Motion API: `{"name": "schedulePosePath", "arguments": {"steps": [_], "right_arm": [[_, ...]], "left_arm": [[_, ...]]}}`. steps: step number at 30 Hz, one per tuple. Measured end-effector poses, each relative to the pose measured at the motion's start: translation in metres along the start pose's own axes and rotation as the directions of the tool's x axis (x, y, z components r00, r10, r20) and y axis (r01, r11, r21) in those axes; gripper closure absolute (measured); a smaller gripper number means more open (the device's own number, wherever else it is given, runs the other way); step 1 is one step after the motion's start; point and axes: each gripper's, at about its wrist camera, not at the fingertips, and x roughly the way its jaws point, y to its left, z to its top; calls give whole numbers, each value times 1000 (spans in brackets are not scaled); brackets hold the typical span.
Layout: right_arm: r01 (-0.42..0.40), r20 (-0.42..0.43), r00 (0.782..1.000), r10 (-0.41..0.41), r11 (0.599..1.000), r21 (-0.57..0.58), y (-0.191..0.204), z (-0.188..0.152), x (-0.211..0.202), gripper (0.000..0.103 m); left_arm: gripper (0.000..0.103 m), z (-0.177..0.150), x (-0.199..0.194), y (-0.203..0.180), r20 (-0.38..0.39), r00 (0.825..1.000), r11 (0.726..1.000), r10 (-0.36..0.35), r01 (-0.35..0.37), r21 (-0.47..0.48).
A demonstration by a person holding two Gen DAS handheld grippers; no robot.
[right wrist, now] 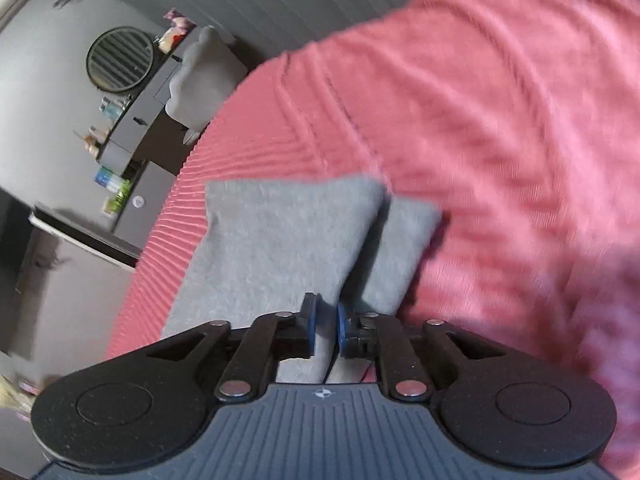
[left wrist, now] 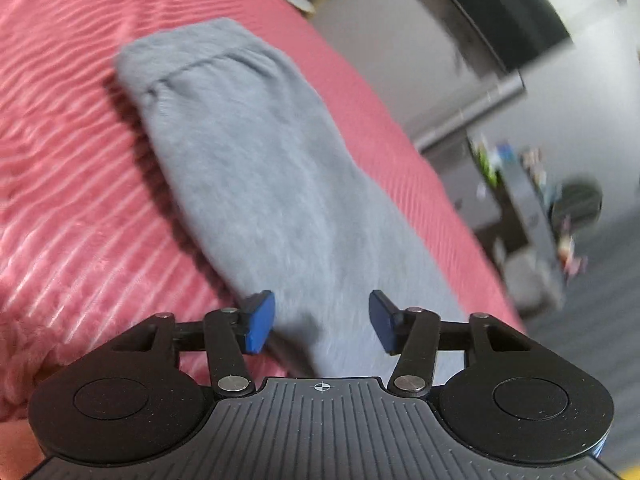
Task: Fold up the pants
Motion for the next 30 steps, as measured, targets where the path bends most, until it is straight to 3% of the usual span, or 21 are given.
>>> {"name": "schedulePosePath", "arguments": {"steps": [2,5,7,10,12,16,18,19,24,27,29,30], "right_arm": [[-34,-14,999,34,998,55,-3,-4,4,82],[-49,-1,999,50,995,91,-3,-8,9,78],[-67,7,998,66,993,99,-3,-9,11,78],[-57,39,998,55,997,44,5,-3,11,88],[-41,36,999,40,999,17,10,0,11,87],[-31,5,1000,31,999,33,14,5,18,83],[8,9,1000,-8,1000,-27,23,6,16,91],[32,22,999,-31,997,-68,29,7,13,98],[42,109,994,-21,979,-198,48,5,-23,99],[101,154,986,-63,964,-247,46,4,-35,99],[183,142,978,-150,948,-262,39,6,-27,98],[228,138,970,-198,938,-261,33,7,-25,98]], "left_arm": [[44,5,8,7,-8,1000,998,-2,1,-59],[46,7,14,14,-19,1000,996,3,-5,-85],[48,5,16,11,-13,1000,998,-6,5,-68],[51,5,24,6,-23,1000,998,-3,2,-67],[54,1,27,7,-38,999,996,-19,15,-84],[81,-1,37,9,-61,998,989,-36,27,-142],[94,-1,36,6,-54,997,991,-59,52,-120],[96,0,33,2,-47,997,994,-67,62,-94],[97,7,11,-15,12,999,998,-53,53,15],[94,6,-4,-31,48,998,992,-31,25,126],[84,1,-9,-51,65,998,966,18,-34,256],[66,-4,-10,-62,69,996,944,47,-67,323]]}}
